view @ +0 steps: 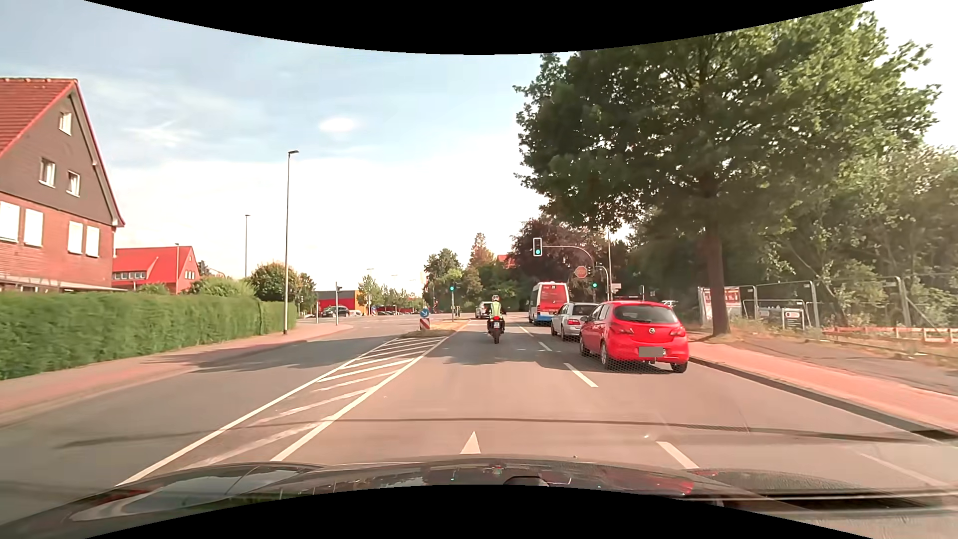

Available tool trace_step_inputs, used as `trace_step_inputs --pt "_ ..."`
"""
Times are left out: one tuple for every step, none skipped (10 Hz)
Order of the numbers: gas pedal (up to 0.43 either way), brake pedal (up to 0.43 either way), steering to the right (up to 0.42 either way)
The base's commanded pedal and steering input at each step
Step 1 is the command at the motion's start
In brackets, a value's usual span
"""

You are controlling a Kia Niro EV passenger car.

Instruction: Follow the waypoints while adhering to traffic rules and regulations

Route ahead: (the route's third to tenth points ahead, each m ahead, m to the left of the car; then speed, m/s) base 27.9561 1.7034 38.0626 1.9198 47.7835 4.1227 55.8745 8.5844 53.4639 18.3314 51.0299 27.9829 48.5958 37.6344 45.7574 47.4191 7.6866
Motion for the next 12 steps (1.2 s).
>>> trace_step_inputs --pt "0.189 0.000 -0.002" --pt "0.189 0.000 -0.002" --pt "0.189 0.000 -0.002" --pt "0.189 0.000 -0.002" --pt "0.189 0.000 -0.001" --pt "0.197 0.000 -0.001" --pt "0.197 0.000 0.000" --pt "0.197 0.000 0.001" --pt "0.197 0.000 0.001" --pt "0.197 0.000 0.001" --pt "0.197 0.000 0.001" --pt "0.189 0.000 0.001"
